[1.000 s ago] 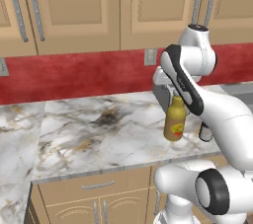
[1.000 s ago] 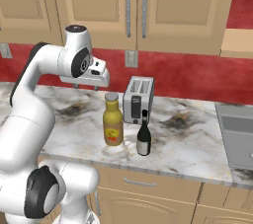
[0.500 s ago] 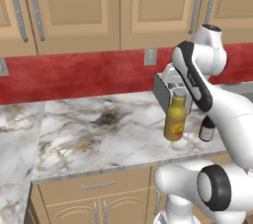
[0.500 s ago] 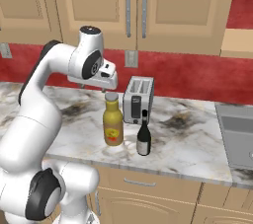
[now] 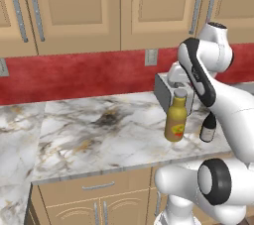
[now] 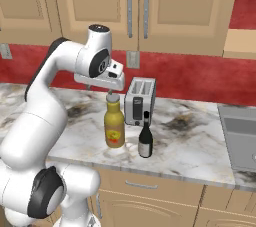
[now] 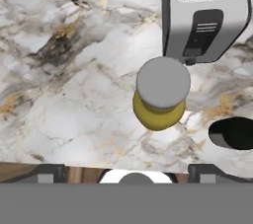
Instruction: There is a wine glass and glass cup on the dining counter. Place the wine bottle next to the wine glass and the juice bottle next to the glass cup.
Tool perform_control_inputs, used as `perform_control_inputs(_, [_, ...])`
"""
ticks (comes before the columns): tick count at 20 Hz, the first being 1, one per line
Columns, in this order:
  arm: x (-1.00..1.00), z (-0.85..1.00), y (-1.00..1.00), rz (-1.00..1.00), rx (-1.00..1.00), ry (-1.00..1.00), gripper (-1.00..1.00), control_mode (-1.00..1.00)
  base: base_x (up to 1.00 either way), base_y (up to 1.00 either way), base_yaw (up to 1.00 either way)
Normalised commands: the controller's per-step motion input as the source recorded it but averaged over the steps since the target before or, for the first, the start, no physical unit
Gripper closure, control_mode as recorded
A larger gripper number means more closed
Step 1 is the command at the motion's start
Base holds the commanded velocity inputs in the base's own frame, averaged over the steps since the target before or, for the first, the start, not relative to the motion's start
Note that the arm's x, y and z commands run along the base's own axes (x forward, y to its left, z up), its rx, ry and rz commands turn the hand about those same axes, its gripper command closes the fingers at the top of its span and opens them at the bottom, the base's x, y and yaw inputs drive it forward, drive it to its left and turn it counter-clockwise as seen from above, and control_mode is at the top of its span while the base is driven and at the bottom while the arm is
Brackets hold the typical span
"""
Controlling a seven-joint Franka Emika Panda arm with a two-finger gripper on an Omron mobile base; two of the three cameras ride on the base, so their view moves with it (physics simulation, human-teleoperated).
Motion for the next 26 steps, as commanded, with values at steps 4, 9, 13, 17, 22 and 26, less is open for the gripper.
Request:
perform_control_inputs(4, [0.00, -0.08, -0.12, -0.02, 0.00, 0.00, -1.00, -1.00, 0.00, 0.00, 0.00])
perform_control_inputs(9, [-0.02, -0.08, -0.14, -0.03, -0.05, -0.05, -1.00, -1.00, 0.00, 0.00, 0.00])
perform_control_inputs(13, [0.00, -0.10, 0.00, -0.01, -0.14, -0.02, -1.00, -1.00, 0.00, 0.00, 0.00])
perform_control_inputs(17, [0.07, -0.13, 0.01, 0.00, -0.20, -0.06, -1.00, -1.00, 0.00, 0.00, 0.00])
perform_control_inputs(22, [0.16, -0.12, 0.00, 0.00, -0.18, -0.02, -1.00, -1.00, 0.00, 0.00, 0.00])
perform_control_inputs(26, [0.12, -0.09, 0.00, 0.00, -0.07, 0.00, -1.00, -1.00, 0.00, 0.00, 0.00])
